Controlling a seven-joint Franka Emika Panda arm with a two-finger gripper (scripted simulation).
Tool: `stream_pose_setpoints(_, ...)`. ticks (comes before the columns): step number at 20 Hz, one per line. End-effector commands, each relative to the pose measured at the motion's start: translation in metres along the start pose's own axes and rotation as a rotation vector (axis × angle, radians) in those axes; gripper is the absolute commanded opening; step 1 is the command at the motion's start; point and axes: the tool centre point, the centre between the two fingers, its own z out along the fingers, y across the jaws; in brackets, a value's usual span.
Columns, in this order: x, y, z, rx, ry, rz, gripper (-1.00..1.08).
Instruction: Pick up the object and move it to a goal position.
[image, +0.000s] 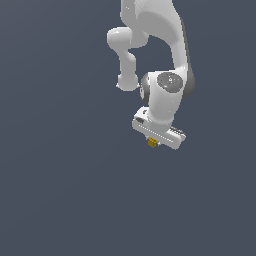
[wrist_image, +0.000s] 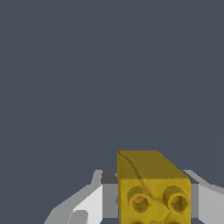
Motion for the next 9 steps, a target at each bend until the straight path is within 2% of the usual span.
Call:
stream_pose_setpoints(1, -0.005, -0.015, -0.01, -0.001, 0.0, 0.002, -1.0)
stream_pose_setpoints(9, -0.011, -0.034, -0.022, 0.0, -0.001, 0.002, -1.0)
